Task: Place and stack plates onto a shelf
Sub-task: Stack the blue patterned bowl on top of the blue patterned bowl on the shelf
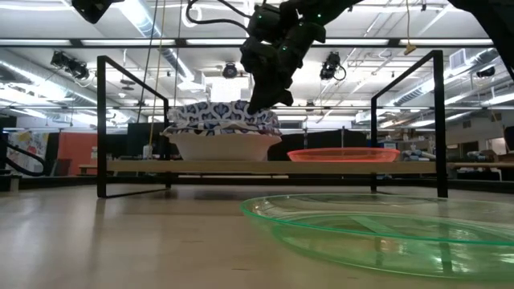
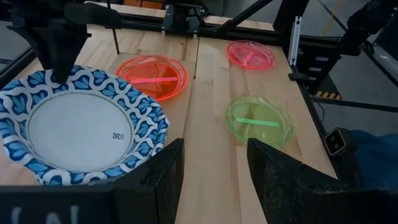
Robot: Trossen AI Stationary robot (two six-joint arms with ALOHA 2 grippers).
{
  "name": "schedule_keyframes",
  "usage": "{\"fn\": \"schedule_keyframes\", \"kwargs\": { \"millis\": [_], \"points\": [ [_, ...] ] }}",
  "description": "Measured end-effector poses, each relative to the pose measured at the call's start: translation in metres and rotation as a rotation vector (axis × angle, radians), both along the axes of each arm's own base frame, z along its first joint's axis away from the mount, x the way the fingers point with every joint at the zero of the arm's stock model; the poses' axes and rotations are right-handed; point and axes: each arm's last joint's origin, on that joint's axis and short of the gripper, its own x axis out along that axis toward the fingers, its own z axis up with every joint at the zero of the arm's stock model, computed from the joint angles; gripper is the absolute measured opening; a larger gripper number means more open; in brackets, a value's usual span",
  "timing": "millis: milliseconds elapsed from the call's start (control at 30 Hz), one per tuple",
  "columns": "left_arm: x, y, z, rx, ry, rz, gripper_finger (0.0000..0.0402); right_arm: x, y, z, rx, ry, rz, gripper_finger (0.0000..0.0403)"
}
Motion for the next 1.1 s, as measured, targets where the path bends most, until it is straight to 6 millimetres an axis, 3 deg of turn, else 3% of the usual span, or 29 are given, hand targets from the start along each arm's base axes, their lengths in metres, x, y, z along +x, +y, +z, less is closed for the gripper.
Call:
{"fn": "schedule_keyframes", "kwargs": {
  "millis": [667, 1100],
  "points": [
    [0.0000, 0.0000, 0.0001, -0.001, 0.000, 0.000, 0.0183, 0.0011, -0.0010, 0.0009, -0.035, -0.007, -0.010, 0.0205],
    [0.0000, 0.0000, 0.0001, -0.001, 0.000, 0.000, 0.0183, 0.0052, -0.0046, 0.0041, -0.142, -0.043, -0.025, 0.0204]
  ]
}}
